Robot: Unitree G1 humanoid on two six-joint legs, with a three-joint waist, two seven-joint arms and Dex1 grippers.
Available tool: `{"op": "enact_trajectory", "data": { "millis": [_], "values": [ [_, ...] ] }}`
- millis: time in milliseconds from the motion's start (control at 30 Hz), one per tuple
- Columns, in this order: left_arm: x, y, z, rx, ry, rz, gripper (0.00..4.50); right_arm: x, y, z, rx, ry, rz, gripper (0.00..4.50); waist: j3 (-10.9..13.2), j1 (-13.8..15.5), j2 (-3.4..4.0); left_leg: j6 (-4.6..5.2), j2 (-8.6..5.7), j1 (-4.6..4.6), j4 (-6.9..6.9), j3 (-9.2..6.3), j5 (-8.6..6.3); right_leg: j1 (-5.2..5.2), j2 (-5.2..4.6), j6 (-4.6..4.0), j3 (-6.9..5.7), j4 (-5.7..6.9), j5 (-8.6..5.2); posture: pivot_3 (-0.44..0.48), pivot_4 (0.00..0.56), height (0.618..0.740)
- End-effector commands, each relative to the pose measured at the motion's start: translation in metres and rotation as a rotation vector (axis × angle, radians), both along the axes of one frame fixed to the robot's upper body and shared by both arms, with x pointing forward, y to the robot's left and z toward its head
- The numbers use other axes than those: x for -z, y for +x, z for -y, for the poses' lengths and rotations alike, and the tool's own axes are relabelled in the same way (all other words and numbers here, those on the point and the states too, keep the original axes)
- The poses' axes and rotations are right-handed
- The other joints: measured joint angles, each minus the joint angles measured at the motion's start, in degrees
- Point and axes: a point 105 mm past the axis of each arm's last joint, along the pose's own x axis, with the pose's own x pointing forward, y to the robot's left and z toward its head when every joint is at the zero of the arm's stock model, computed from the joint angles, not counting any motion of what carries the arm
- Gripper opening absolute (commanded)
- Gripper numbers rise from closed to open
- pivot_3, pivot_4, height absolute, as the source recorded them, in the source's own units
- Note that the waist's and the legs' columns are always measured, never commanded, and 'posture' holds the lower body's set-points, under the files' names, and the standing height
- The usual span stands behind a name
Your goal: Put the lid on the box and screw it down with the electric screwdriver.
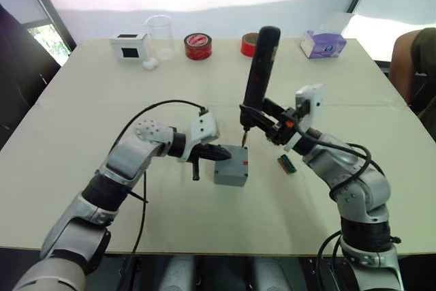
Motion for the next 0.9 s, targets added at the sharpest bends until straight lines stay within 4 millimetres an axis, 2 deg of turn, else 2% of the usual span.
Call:
{"op": "enact_trajectory", "data": {
  "millis": [33,633,767,900],
  "values": [
    [0.001,-0.001,-0.001,-0.001,0.012,0.003,0.0,-0.01,-0.003,0.0,0.0,-0.005,0.072,1.77,0.0,0.0,0.0,0.0,0.0,0.01,0.0,0.0,0.0,0.01,0.0,0.0,0.0,0.0,0.0,0.0,0.15,0.74],
    [0.004,-0.002,-0.002,0.001,0.024,0.004,0.0,-0.004,-0.003,0.007,0.015,-0.022,0.058,1.77,0.0,0.02,0.0,0.0,0.0,0.08,0.0,0.0,0.0,0.06,0.0,0.0,0.0,0.02,0.0,0.0,0.15,0.74],
    [0.004,-0.002,-0.002,0.003,0.024,0.005,0.0,0.006,-0.003,0.007,0.02,-0.051,0.043,1.77,0.0,0.07,0.0,0.0,0.0,0.08,0.0,-0.01,0.0,0.06,0.0,0.0,0.0,0.04,0.0,0.0,0.15,0.74],
    [0.007,-0.002,-0.002,0.004,0.035,0.004,0.0,0.03,-0.006,0.005,0.005,-0.114,-0.006,1.77,-0.05,0.15,-0.01,0.0,0.0,0.14,0.0,-0.01,0.0,0.13,0.0,0.0,-0.01,0.03,0.0,0.0,0.15,0.74]
  ]
}}
